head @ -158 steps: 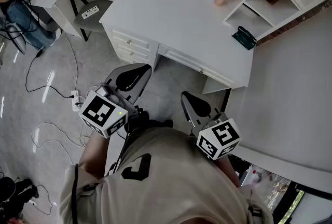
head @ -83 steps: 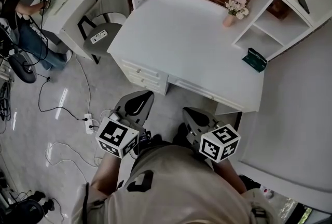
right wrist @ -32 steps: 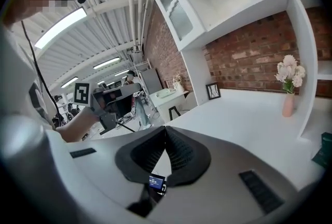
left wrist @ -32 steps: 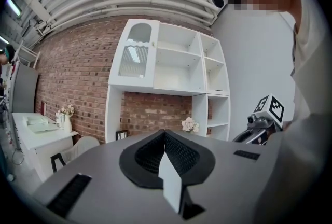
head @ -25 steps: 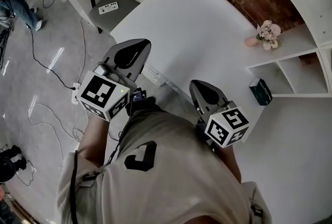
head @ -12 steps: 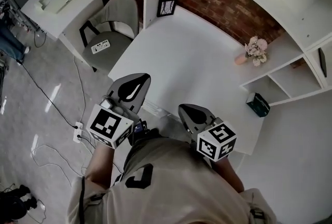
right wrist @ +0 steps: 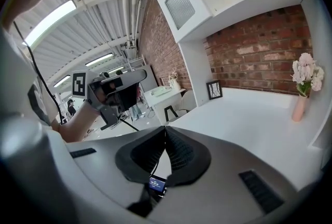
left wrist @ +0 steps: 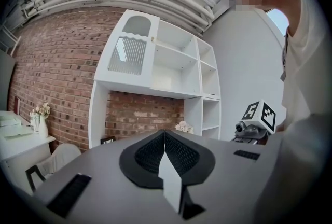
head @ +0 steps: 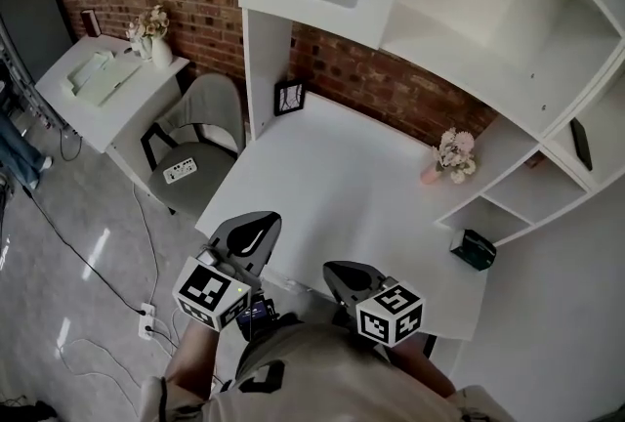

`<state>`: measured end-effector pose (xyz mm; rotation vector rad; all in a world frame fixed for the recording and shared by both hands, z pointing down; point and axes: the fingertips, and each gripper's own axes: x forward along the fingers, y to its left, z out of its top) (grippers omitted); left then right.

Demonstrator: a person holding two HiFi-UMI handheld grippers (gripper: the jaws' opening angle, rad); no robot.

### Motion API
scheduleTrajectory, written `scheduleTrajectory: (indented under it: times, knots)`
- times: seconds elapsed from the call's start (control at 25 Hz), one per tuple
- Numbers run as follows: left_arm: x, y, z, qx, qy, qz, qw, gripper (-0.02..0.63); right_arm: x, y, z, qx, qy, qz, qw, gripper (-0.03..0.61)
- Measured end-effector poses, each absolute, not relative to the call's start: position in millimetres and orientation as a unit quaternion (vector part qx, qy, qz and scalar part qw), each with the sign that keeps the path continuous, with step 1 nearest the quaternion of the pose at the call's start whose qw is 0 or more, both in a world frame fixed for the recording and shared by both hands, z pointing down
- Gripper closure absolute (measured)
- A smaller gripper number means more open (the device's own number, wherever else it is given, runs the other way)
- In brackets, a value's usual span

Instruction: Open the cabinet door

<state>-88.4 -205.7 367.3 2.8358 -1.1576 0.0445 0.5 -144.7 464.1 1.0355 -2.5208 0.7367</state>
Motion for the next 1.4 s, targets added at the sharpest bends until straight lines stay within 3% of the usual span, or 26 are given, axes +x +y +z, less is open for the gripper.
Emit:
scheduleTrajectory:
  times: [0.56, 0.84, 1.16, 1.4]
  knots:
    - [4, -254, 308, 0.931, -0.363, 0.019, -0.011, 0.595, 63, -184, 454, 0.328, -0.897, 0.262, 0.135, 0.555]
    - [14, -292, 232, 0.922, -0.381, -0.053, -0.034, 0.595, 92, -197, 450, 0.321, -0.898, 0.275, 0.121, 0.557]
    - [29, -318, 123, 0.889, -0.411, -0.136, -0.152, 0.595, 109, -203, 448, 0.302, -0.904, 0.278, 0.115, 0.555]
    - [36, -333, 68, 0.876, -0.409, -0.161, -0.198, 0.595, 118, -209, 444, 0.296, -0.908, 0.274, 0.115, 0.555]
